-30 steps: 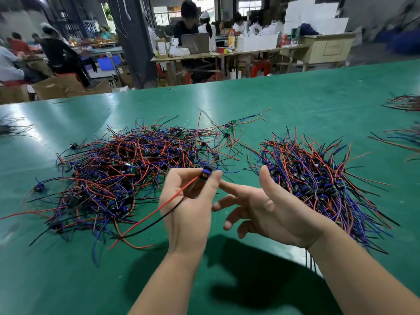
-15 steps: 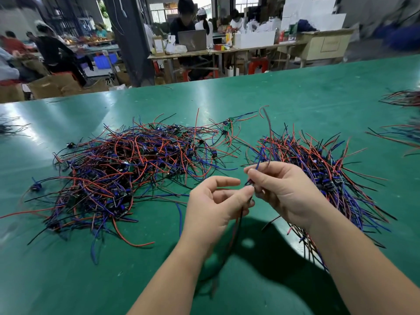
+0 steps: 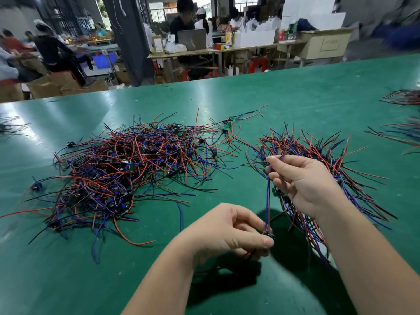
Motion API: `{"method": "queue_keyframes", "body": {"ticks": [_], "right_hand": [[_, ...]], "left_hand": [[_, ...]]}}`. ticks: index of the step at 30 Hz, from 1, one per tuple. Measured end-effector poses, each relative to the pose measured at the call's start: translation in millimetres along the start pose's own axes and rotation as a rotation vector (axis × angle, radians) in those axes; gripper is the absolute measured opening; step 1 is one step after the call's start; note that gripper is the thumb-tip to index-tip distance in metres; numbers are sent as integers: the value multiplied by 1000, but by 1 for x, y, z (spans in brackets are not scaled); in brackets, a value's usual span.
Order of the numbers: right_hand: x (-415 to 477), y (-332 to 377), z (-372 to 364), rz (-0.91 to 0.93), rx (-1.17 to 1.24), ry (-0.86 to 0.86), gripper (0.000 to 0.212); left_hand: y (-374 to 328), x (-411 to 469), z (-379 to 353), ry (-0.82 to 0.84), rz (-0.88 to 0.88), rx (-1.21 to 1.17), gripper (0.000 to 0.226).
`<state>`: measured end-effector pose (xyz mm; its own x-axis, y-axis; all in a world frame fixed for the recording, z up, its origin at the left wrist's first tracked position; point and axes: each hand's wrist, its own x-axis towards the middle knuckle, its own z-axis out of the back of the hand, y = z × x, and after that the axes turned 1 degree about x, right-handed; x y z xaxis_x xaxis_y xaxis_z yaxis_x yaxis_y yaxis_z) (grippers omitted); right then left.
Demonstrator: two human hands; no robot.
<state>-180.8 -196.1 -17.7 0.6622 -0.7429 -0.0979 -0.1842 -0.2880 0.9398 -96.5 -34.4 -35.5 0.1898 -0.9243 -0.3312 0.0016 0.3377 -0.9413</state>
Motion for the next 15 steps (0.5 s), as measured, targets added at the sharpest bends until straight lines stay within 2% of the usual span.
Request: {"method": "queue_keyframes", "body": {"ticks": [3, 7, 10, 12, 13, 15], "right_hand": [[-3, -2, -3, 24, -18, -2, 8], [-5, -2, -7, 29, -26, 7, 15], [-3, -6, -9, 27, 49, -5, 29], [0, -9, -12, 42, 95, -42, 27], [1, -10, -11, 74, 41, -74, 21], [0, -15, -11, 177, -184, -99, 22]], "left_hand": [[-2, -3, 5, 22, -9, 34, 13], [-1, -6, 9, 80, -20, 58, 17], [2, -6, 12, 104, -42, 24, 19], [1, -5, 13, 51, -67, 13, 15], [-1, -3, 13, -13, -85, -43, 14], [-3, 2, 16, -191, -116, -244, 19]]}}
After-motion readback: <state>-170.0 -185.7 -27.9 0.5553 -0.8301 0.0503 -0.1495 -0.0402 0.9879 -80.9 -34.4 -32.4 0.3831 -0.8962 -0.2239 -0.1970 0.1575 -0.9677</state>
